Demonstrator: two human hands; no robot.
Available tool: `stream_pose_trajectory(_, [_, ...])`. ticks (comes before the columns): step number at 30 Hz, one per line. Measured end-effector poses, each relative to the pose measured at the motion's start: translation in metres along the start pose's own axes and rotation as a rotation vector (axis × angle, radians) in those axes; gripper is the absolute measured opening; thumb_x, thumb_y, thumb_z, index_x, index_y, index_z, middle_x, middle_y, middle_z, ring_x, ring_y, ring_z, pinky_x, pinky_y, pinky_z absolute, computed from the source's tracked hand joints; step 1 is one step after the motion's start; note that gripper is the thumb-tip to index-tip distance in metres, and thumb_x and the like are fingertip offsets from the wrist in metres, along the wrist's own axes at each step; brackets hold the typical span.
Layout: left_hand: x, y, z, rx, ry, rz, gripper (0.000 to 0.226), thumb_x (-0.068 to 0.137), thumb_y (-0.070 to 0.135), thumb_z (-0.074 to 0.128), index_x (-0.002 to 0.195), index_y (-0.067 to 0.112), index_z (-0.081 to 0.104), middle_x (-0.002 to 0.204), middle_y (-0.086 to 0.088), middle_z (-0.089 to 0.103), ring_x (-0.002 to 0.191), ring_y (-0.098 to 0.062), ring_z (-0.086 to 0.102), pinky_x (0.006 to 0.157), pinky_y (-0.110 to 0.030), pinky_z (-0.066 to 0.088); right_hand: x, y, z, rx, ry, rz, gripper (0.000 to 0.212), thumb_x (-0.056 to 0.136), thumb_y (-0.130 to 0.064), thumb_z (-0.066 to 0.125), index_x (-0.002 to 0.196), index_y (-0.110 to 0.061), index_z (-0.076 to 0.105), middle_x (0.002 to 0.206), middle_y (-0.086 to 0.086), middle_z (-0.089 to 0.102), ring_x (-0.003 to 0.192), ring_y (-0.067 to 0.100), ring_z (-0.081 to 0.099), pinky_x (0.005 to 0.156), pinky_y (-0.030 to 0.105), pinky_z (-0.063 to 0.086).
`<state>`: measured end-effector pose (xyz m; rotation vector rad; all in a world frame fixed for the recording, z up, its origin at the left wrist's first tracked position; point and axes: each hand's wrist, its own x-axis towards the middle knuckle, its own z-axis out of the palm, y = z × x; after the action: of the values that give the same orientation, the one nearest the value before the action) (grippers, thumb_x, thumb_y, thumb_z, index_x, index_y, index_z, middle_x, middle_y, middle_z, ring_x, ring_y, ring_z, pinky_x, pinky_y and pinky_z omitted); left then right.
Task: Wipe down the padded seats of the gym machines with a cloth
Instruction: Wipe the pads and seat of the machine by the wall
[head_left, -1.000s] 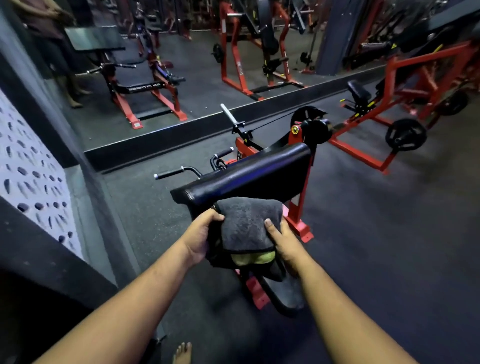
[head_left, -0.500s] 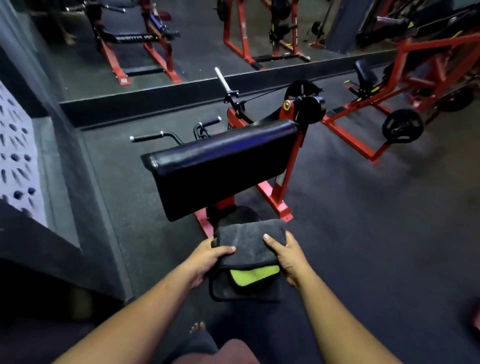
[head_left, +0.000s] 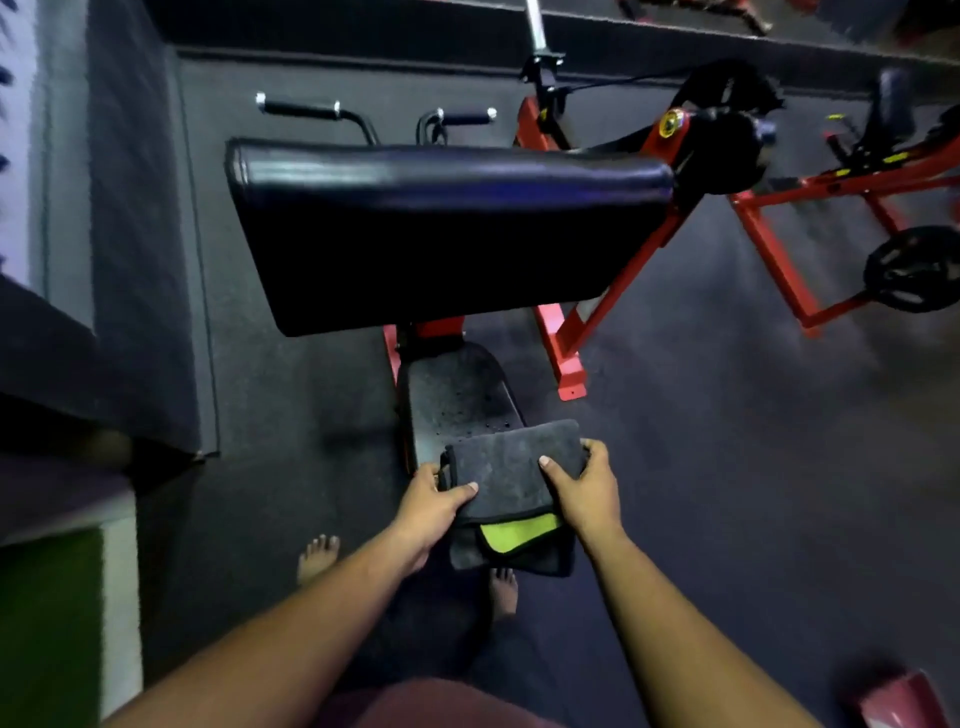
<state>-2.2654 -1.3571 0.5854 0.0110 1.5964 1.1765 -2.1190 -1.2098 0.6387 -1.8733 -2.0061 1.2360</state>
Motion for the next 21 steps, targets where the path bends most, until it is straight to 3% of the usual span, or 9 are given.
stream_pose_trajectory(3, [0.024,-0.025,0.040,0.005,0.101,-0.022,0.032,0.090,0.022,0.078,0.108,0.016,0.052,0.104,0.000,0.068,0.090,-0.011,0.066,0.069,-0.024,0.051,0.055,0.020,0.003,-0.184,-0.026,-0.118,0.052,0.089,-0.043,0.075,0.130,-0.023,0.048,0.127,0.001,0.062,0.115,0.027,0.062,0.087,0.040,0.050])
stream_pose_trajectory(5, [0.047,-0.049,0.064,0.164,0.275,-0.012,0.029,0.091,0.031,0.077,0.103,0.015,0.056,0.096,0.000,0.065,0.088,-0.018,0.065,0.070,-0.027,0.047,0.098,0.044,0.017,-0.353,-0.065,-0.234,0.068,0.091,-0.051,0.070,0.147,-0.024,0.041,0.148,0.003,0.050,0.134,0.029,0.049,0.103,0.052,0.044])
stream_pose_trajectory(8, [0.070,-0.082,0.065,0.510,0.573,0.085,0.034,0.095,0.037,0.067,0.114,0.010,0.062,0.121,-0.014,0.061,0.112,-0.036,0.058,0.089,-0.038,0.042,0.125,0.060,0.050,-0.565,-0.223,-0.268,0.091,0.088,-0.077,0.051,0.161,-0.039,0.012,0.170,0.001,0.012,0.156,0.030,0.009,0.113,0.074,0.018])
stream_pose_trajectory(11, [0.103,-0.097,0.060,0.752,0.706,0.248,0.039,0.096,0.039,0.053,0.126,0.016,0.062,0.142,-0.010,0.055,0.131,-0.035,0.052,0.102,-0.051,0.043,0.119,0.088,0.095,-0.742,-0.374,-0.291,0.106,0.073,-0.097,0.030,0.157,-0.049,-0.015,0.170,0.000,-0.021,0.155,0.035,-0.018,0.110,0.083,0.009])
stream_pose_trajectory(13, [0.130,-0.102,0.054,0.886,0.678,0.316,0.051,0.097,0.040,0.049,0.143,0.017,0.054,0.159,-0.010,0.042,0.148,-0.033,0.038,0.116,-0.057,0.031,0.104,0.107,0.115,-0.775,-0.362,-0.288,0.110,0.069,-0.101,0.025,0.155,-0.050,-0.022,0.166,0.002,-0.032,0.153,0.036,-0.025,0.110,0.083,0.009])
stream_pose_trajectory(16, [0.163,-0.109,0.042,1.042,0.570,0.350,0.069,0.099,0.050,0.027,0.161,0.020,0.027,0.172,-0.004,0.013,0.159,-0.024,0.010,0.125,-0.059,0.009,0.107,0.120,0.132,-0.759,-0.270,-0.308,0.098,0.081,-0.092,0.028,0.155,-0.049,-0.021,0.166,0.002,-0.033,0.154,0.036,-0.023,0.110,0.081,0.013])
stream_pose_trajectory(18, [0.171,-0.118,0.039,1.089,0.549,0.388,0.073,0.097,0.054,0.024,0.163,0.021,0.019,0.172,-0.003,0.006,0.159,-0.023,0.003,0.126,-0.059,0.006,0.117,0.123,0.139,-0.796,-0.237,-0.396,0.088,0.089,-0.082,0.026,0.157,-0.046,-0.017,0.167,0.004,-0.029,0.155,0.036,-0.020,0.109,0.081,0.017])
stream_pose_trajectory(21, [0.172,-0.125,0.038,1.062,0.559,0.499,0.074,0.097,0.050,0.031,0.163,0.020,0.022,0.172,-0.004,0.011,0.159,-0.025,0.006,0.126,-0.059,0.010,0.142,0.123,0.140,-0.808,-0.262,-0.579,0.084,0.090,-0.073,0.026,0.160,-0.041,-0.006,0.169,0.003,-0.022,0.157,0.034,-0.015,0.108,0.078,0.020])
